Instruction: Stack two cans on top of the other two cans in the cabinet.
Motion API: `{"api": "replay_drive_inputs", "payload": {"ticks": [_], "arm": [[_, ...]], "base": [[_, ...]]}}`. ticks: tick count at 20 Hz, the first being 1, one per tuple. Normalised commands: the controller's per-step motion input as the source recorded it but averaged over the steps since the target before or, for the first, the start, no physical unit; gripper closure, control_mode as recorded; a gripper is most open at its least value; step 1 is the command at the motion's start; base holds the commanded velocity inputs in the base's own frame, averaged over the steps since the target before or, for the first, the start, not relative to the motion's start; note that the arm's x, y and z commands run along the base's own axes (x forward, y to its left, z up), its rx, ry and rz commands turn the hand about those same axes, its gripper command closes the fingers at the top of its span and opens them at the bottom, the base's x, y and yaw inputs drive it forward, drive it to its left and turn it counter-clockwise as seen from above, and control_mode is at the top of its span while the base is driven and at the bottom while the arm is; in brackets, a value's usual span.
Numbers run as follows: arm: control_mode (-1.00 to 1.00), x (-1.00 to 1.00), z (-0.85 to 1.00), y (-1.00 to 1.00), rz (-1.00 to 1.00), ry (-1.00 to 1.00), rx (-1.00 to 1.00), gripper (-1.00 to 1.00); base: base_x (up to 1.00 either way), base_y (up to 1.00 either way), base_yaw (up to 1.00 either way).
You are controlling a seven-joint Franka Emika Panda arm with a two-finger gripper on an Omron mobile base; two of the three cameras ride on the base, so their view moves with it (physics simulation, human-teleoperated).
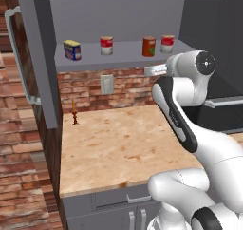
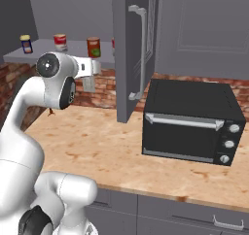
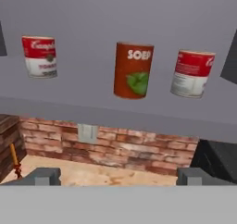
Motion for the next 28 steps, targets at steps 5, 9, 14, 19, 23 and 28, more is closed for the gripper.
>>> {"api": "replay_drive_inputs", "payload": {"ticks": [5,9,14,19,23,28], "arm": [[-1.00,0.15,0.58,0.06,-0.02,-0.02,0.01,-1.00],[-1.00,0.16,0.41,0.00,-0.04,0.00,0.03,-1.00],[-1.00,0.30,0.28,0.00,-0.01,0.00,0.01,-1.00],[-1.00,0.23,0.05,0.00,0.00,0.01,0.00,-1.00],[-1.00,0.04,-0.02,0.00,0.00,0.02,0.00,-1.00],[-1.00,0.01,-0.11,0.00,0.00,0.01,0.00,-1.00]], "base": [[0.00,0.00,0.00],[0.00,0.00,0.00],[0.00,0.00,0.00],[0.00,0.00,0.00],[0.00,0.00,0.00],[0.00,0.00,0.00]]}}
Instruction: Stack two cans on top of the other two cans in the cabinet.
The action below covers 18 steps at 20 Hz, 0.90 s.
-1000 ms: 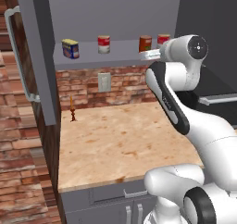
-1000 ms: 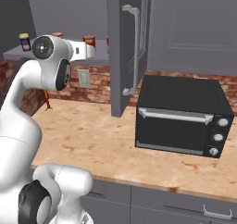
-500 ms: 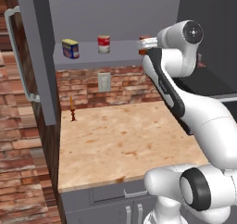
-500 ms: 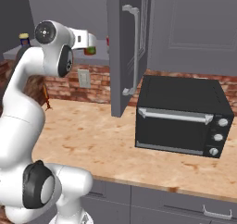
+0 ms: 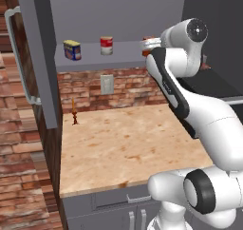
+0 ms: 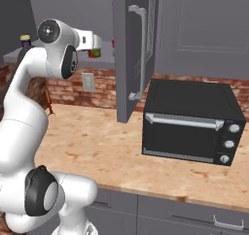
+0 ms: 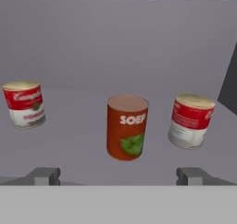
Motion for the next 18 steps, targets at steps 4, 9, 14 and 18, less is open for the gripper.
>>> {"api": "replay_drive_inputs", "payload": {"ticks": [4,9,14,18], "arm": [[-1.00,0.10,-0.25,0.00,0.00,0.00,0.00,-1.00],[-1.00,0.22,-0.32,0.00,0.00,-0.05,0.00,-1.00],[-1.00,0.28,-0.11,0.00,0.00,-0.03,0.01,-1.00],[-1.00,0.21,0.00,0.00,0.00,0.00,0.00,-1.00]], "base": [[0.00,0.00,0.00],[0.00,0.00,0.00],[0.00,0.00,0.00],[0.00,0.00,0.00]]}}
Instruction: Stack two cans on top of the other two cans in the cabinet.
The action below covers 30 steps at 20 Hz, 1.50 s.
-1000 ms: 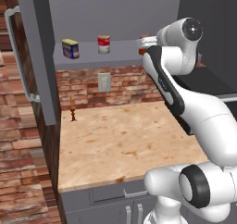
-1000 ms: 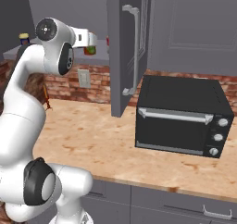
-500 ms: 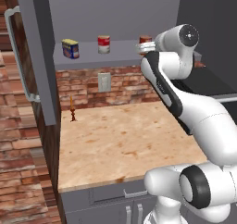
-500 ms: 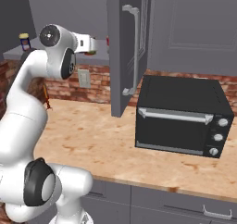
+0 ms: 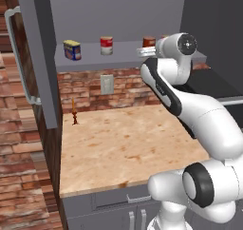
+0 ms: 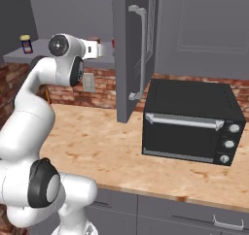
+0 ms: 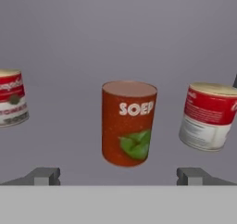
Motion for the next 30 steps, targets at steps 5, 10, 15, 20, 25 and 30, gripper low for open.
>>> {"api": "replay_drive_inputs", "payload": {"ticks": [5,10,15,20,25,30], "arm": [[-1.00,0.09,0.00,-0.02,0.00,0.00,0.00,-1.00],[-1.00,0.18,0.00,0.00,0.00,0.00,0.00,-1.00],[-1.00,0.16,0.00,0.00,0.00,0.00,0.00,-1.00],[-1.00,0.10,0.00,0.00,0.00,0.00,0.00,-1.00],[-1.00,0.12,0.00,0.00,0.00,0.00,0.00,-1.00],[-1.00,0.17,0.00,0.00,0.00,0.00,0.00,-1.00]], "base": [[0.00,0.00,0.00],[0.00,0.00,0.00],[0.00,0.00,0.00],[0.00,0.00,0.00],[0.00,0.00,0.00],[0.00,0.00,0.00]]}}
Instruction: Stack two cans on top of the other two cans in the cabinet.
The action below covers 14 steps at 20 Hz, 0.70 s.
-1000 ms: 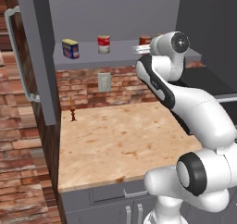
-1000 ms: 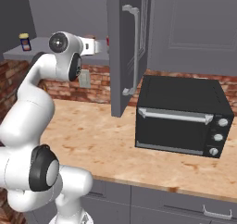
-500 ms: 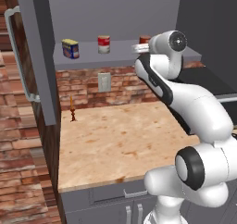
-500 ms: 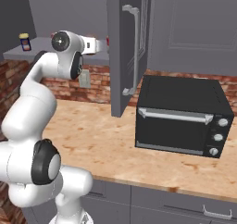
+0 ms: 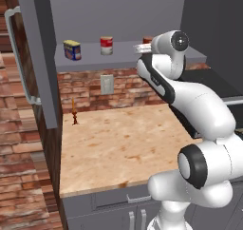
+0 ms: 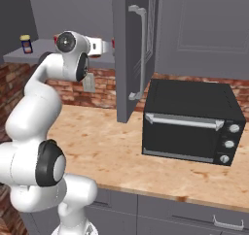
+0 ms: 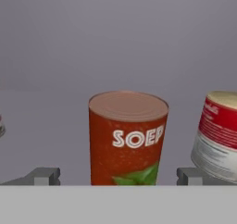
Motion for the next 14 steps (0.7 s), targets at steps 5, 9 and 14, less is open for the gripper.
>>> {"api": "replay_drive_inputs", "payload": {"ticks": [5,9,14], "arm": [[-1.00,0.16,0.00,-0.01,0.00,0.00,0.00,-1.00],[-1.00,0.02,0.00,-0.01,0.00,0.00,0.00,-1.00],[-1.00,0.00,0.00,0.00,0.00,0.00,0.00,-1.00]], "base": [[0.00,0.00,0.00],[0.00,0.00,0.00],[0.00,0.00,0.00]]}}
